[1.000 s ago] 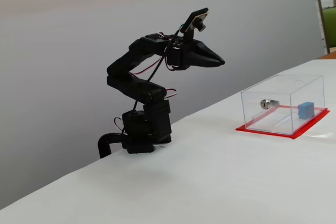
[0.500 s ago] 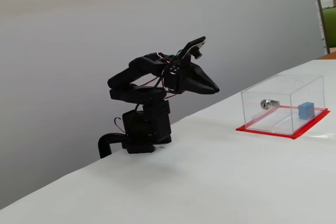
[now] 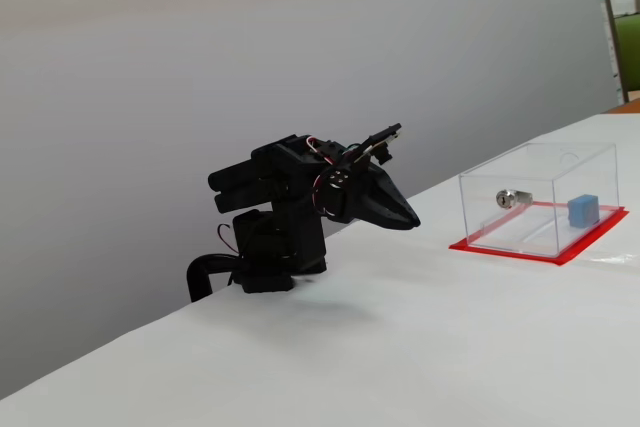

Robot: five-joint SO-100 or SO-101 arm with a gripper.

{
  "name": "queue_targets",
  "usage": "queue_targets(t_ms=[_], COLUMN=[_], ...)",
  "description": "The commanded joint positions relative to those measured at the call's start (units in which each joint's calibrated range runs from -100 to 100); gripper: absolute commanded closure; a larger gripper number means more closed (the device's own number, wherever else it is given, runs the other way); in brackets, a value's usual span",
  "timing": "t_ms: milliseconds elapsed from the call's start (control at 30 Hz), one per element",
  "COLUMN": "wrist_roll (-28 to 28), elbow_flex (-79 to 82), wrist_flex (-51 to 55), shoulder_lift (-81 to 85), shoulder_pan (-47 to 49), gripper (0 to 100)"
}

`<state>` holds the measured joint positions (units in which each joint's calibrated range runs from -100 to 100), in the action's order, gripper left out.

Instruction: Pick the blue lego brick and place it into the transparent box

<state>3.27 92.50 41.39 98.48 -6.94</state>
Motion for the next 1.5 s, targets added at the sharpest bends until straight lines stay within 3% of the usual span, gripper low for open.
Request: queue_targets(t_ms=[0,567,900,1467], wrist_roll=[-0.25,-0.25,-0.3,-0.3], elbow_flex=[0.27,7.05,7.05,6.96], wrist_flex=[-1.09,-2.4,10.4,10.22], shoulder_lift=[1.35,1.44,1.52,1.44], shoulder_pan=[-0.49,-2.41,-2.7,-2.85], gripper=[98,98,98,98])
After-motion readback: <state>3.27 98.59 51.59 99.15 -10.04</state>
